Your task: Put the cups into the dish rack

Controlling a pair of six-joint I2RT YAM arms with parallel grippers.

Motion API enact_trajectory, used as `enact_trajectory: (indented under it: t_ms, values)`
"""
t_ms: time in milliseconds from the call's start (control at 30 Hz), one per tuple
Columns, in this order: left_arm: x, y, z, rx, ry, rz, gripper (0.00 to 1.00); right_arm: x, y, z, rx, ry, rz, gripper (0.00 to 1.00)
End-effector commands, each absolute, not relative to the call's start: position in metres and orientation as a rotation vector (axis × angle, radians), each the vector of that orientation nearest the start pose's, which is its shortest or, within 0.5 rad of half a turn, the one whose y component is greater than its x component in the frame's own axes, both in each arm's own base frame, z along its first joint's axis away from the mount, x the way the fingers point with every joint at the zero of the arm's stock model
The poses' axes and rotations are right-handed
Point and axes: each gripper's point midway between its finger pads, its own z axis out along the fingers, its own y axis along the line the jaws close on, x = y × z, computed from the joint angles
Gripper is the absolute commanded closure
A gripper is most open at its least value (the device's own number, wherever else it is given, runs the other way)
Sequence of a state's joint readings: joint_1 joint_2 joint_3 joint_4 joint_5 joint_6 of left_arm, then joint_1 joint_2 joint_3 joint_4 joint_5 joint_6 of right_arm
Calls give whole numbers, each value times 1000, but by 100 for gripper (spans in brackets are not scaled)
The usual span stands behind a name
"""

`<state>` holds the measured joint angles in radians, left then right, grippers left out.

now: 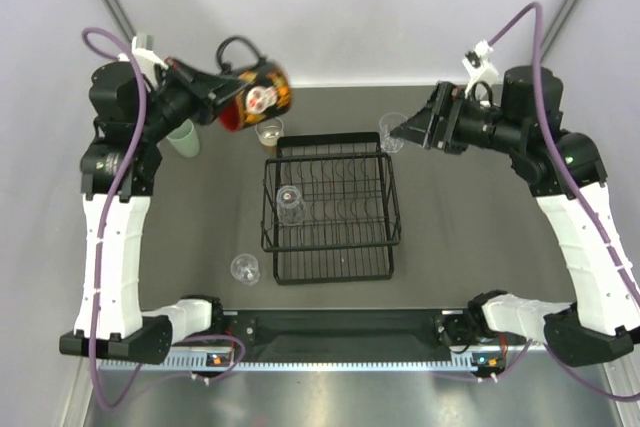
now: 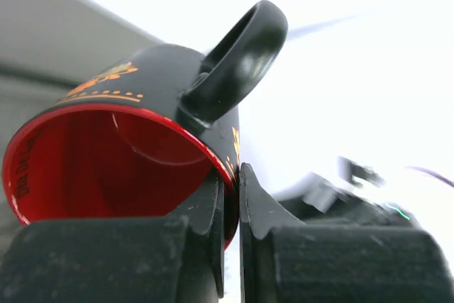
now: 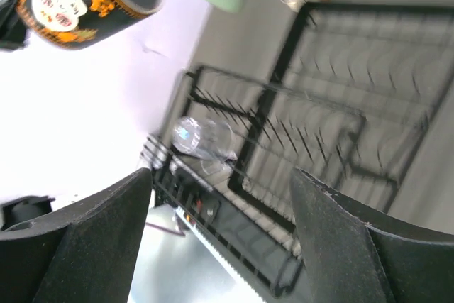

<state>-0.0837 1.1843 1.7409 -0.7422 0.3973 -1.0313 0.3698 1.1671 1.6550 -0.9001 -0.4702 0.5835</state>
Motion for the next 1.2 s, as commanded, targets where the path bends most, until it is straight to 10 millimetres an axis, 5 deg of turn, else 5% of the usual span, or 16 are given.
enact_trajectory:
  t_ms: [0, 167, 367, 500, 833, 1033, 1167]
  values:
    - [243, -178, 605, 17, 1383, -1692, 100, 238, 209, 465, -267, 1889, 1130, 22]
    - [215, -185, 625, 190, 1271, -1858, 100, 239, 238, 530, -441, 1609, 1332, 22]
    - [200, -194, 629, 221, 1285, -2027, 100, 249, 258, 568, -554, 1465, 1471, 22]
    - [200, -205, 611, 203, 1449, -2033, 100, 253, 261, 594, -608, 1378, 1455, 22]
    - [187, -250, 555, 224, 1674, -2109, 100, 246, 281, 581, -700, 1395, 1571, 21]
    - [182, -278, 550, 298, 1707, -2133, 100, 239, 296, 557, -726, 1493, 1637, 22]
    - [186, -280, 546, 295, 1721, -2129, 100, 229, 299, 541, -735, 1544, 1653, 24]
